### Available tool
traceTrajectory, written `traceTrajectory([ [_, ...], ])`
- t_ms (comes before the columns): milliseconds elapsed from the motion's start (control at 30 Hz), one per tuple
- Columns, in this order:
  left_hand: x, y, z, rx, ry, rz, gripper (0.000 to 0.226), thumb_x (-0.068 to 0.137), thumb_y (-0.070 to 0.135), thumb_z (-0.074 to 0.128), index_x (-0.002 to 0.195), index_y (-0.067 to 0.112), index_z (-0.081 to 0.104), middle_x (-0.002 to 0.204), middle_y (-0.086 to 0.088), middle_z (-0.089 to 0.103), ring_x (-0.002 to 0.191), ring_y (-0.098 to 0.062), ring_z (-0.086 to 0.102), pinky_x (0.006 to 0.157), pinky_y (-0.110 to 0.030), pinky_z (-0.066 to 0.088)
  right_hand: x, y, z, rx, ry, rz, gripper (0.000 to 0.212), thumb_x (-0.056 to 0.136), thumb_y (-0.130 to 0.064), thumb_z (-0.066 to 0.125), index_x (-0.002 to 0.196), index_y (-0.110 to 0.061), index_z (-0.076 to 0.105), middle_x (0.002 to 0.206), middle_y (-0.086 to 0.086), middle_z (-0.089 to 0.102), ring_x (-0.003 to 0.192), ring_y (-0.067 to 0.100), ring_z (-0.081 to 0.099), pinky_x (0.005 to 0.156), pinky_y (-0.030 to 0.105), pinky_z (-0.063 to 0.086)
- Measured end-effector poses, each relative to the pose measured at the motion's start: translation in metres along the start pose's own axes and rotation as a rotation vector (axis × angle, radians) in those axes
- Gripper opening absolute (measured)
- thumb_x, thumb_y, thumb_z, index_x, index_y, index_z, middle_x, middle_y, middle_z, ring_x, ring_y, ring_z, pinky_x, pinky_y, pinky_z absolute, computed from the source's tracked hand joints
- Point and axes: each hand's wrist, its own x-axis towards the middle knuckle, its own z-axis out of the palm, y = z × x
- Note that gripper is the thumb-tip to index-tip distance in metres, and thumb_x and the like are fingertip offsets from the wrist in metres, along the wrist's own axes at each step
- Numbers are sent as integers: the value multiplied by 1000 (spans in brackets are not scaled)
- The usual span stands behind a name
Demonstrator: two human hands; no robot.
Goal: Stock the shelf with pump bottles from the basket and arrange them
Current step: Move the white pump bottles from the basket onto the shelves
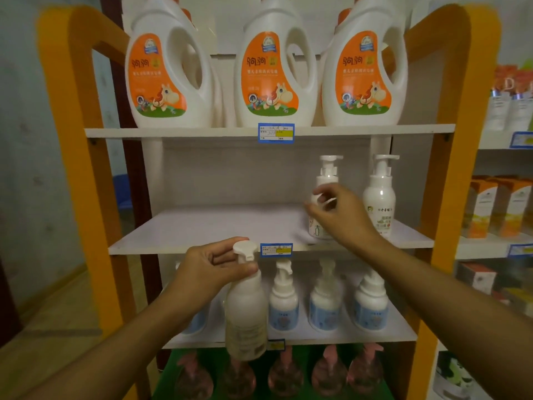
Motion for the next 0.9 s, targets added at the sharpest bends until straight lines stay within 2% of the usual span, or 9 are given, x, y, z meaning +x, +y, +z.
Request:
traceTrajectory([
  [67,2,10,1,-12,14,29,46,70,7,77,113,22,67,92,15,75,83,2,70,62,-8,52,-25,-18,7,114,-259,-22,35,79,-41,70,109,-23,62,95,-6,65,83,11,64,75,22,54],
  [133,6,24,0,-15,50,83,42,72,11,76,110,26,68,92,16,75,84,3,69,62,-8,51,-50,-31,17,213,-502,12,50,70,-52,73,114,-33,60,100,-9,68,88,5,66,80,23,55],
  [233,15,42,0,-39,87,142,38,71,14,77,106,26,69,94,8,76,87,-2,70,62,-7,50,-72,-40,37,204,-644,45,69,61,-53,80,122,-41,49,112,-17,63,97,2,64,84,26,55],
  [300,19,49,2,-21,83,159,40,69,15,79,107,25,69,97,5,75,88,-4,70,62,-7,50,-74,-44,46,177,-585,31,69,61,-50,81,121,-42,46,111,-18,62,97,1,62,82,25,56],
  [400,18,51,2,54,66,189,46,68,21,80,111,29,67,101,9,73,92,-1,68,64,-7,52,-68,-51,50,112,-472,-25,68,59,-53,82,118,-35,53,110,-14,65,95,2,63,81,27,57],
  [500,17,51,-12,104,36,224,49,77,29,71,124,35,56,112,20,66,100,4,63,73,-8,52,-55,-56,44,97,-384,-72,61,58,-51,83,112,-34,61,102,-14,69,89,1,65,78,26,56],
  [567,15,48,-27,101,21,188,44,84,32,62,128,33,54,117,22,62,103,2,63,83,-16,52,-39,-57,36,109,-301,-56,55,59,-48,84,108,-34,63,97,-13,70,86,2,65,78,29,56],
  [700,7,30,-50,123,-16,65,30,89,35,52,118,31,62,107,15,70,95,-2,68,88,-29,54,0,-54,29,61,-258,22,56,62,-44,83,111,-26,62,99,-8,66,89,10,64,82,34,56],
  [900,1,11,-53,130,-99,-15,23,93,25,50,106,32,68,98,18,73,89,-4,68,85,-29,55,34,-40,48,-20,-214,115,49,61,-48,82,99,-32,56,98,-5,66,92,19,65,81,44,57],
])
